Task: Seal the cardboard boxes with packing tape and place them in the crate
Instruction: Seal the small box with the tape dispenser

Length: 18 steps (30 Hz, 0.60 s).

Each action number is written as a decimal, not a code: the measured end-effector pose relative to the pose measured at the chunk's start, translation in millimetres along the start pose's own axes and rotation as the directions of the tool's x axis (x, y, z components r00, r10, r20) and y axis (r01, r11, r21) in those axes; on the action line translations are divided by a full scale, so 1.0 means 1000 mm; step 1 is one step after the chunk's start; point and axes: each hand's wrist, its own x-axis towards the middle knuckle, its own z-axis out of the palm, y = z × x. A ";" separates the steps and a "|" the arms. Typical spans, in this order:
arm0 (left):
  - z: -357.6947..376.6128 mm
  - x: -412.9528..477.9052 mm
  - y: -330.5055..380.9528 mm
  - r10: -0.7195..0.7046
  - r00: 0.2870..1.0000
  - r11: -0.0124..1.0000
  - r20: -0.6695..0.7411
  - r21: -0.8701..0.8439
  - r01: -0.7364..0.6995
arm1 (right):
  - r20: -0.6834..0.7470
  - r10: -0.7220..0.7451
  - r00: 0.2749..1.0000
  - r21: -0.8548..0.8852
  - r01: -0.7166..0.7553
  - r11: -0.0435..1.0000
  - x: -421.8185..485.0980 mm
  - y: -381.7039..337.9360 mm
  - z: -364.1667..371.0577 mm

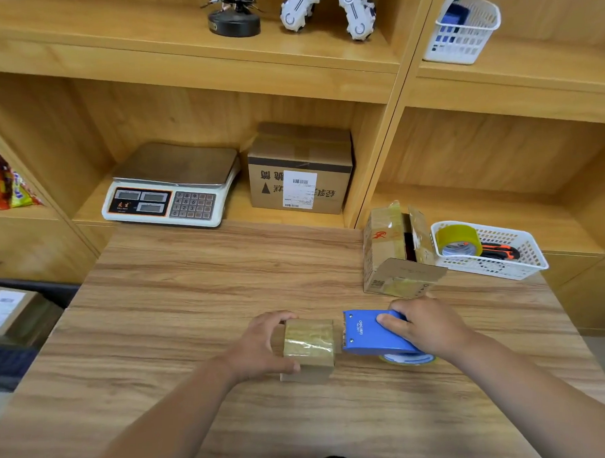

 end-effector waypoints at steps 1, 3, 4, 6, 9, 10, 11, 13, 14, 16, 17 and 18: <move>0.000 0.000 0.000 0.002 1.000 1.000 -0.002 0.005 -0.002 | -0.001 -0.001 1.000 -0.009 0.001 1.000 0.001 0.000 0.002; 0.000 0.000 0.000 0.006 1.000 1.000 -0.006 0.010 -0.006 | -0.011 -0.005 1.000 -0.035 0.005 0.999 0.002 -0.001 0.007; 0.000 0.000 0.000 0.006 1.000 1.000 -0.005 0.006 -0.006 | -0.019 -0.007 1.000 -0.054 0.006 0.999 0.002 -0.002 0.011; 0.000 -0.001 0.000 0.008 1.000 1.000 -0.005 -0.012 -0.008 | -0.029 0.005 1.000 -0.087 -0.007 0.996 0.003 -0.004 0.017; 0.000 -0.001 0.002 0.013 1.000 0.999 -0.015 -0.031 -0.014 | -0.026 0.037 0.999 -0.091 -0.039 0.995 0.004 -0.010 0.027; 0.000 -0.001 0.003 0.012 1.000 1.000 -0.019 -0.029 -0.013 | -0.023 0.041 0.999 -0.089 -0.043 0.995 0.004 -0.011 0.029; 0.000 -0.001 0.004 0.013 1.000 1.000 -0.024 -0.019 -0.013 | -0.022 0.042 0.999 -0.088 -0.044 0.995 0.004 -0.012 0.031; 0.001 -0.001 0.006 0.030 0.999 1.000 -0.035 0.012 -0.029 | -0.024 0.046 0.999 -0.089 -0.048 0.995 0.004 -0.013 0.033; 0.002 -0.001 0.007 0.038 0.998 0.999 -0.042 0.030 -0.037 | -0.026 0.049 0.998 -0.091 -0.051 0.995 0.004 -0.014 0.033; 0.004 0.000 0.009 0.047 0.996 0.993 -0.075 0.112 -0.039 | -0.029 0.051 0.998 -0.094 -0.054 0.994 0.003 -0.015 0.033; 0.006 0.001 0.012 0.053 0.994 0.980 -0.096 0.198 -0.033 | -0.032 0.052 0.998 -0.094 -0.055 0.994 0.002 -0.015 0.033; 0.008 0.003 0.015 0.072 0.991 0.947 -0.111 0.319 -0.033 | -0.036 0.052 0.998 -0.094 -0.055 0.994 0.002 -0.015 0.033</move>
